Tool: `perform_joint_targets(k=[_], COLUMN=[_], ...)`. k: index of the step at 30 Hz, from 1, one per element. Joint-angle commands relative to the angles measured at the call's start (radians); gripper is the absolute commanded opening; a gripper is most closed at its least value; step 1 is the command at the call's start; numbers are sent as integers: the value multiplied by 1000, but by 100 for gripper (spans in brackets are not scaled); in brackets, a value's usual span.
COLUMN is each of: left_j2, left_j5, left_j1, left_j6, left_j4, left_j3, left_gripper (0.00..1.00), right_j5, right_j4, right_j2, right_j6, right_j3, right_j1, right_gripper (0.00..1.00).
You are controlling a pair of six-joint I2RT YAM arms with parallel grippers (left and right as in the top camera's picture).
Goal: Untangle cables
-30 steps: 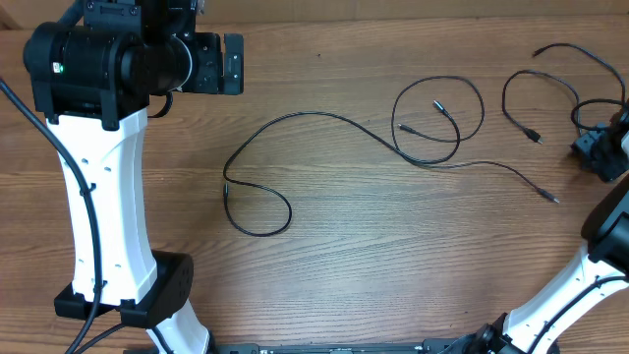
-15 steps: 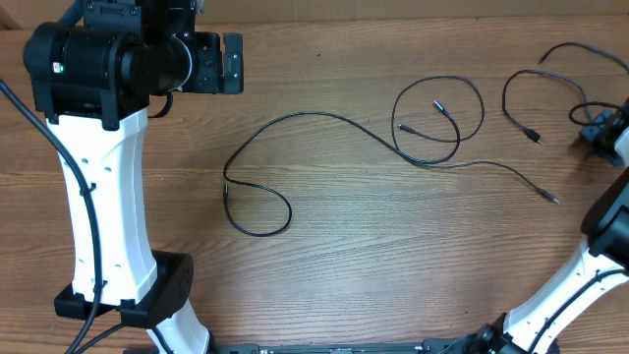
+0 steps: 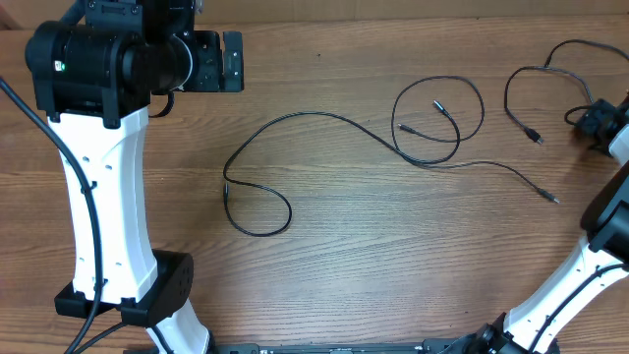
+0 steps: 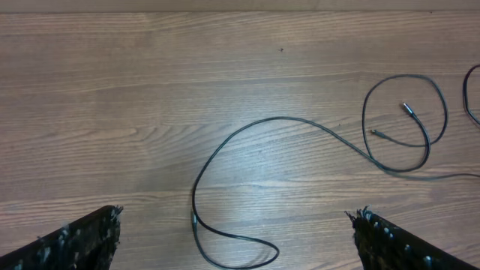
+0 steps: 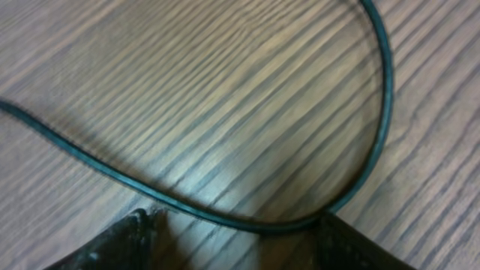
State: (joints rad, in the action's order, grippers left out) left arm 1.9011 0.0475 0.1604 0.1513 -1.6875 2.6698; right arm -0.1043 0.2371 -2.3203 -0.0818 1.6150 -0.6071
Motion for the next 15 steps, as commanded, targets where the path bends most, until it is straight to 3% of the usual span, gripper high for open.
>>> perform_joint_targets(k=[1, 4, 8, 15], left_j2=[8, 8, 8, 8], left_j5=[-7, -7, -7, -72], left_j1=[5, 5, 5, 5], left_j6=[10, 10, 10, 10], left_j4=[5, 14, 26, 15], left_j3=[-5, -5, -5, -5], left_gripper=[100, 100, 100, 100], right_j5=[19, 19, 19, 19], right_j4=[114, 188, 300, 525], right_j2=[-23, 19, 103, 256], right_j6=[5, 5, -5, -145], right_j3=[47, 102, 155, 161], right_j1=[5, 18, 45, 118], right_gripper=[89, 100, 100, 100])
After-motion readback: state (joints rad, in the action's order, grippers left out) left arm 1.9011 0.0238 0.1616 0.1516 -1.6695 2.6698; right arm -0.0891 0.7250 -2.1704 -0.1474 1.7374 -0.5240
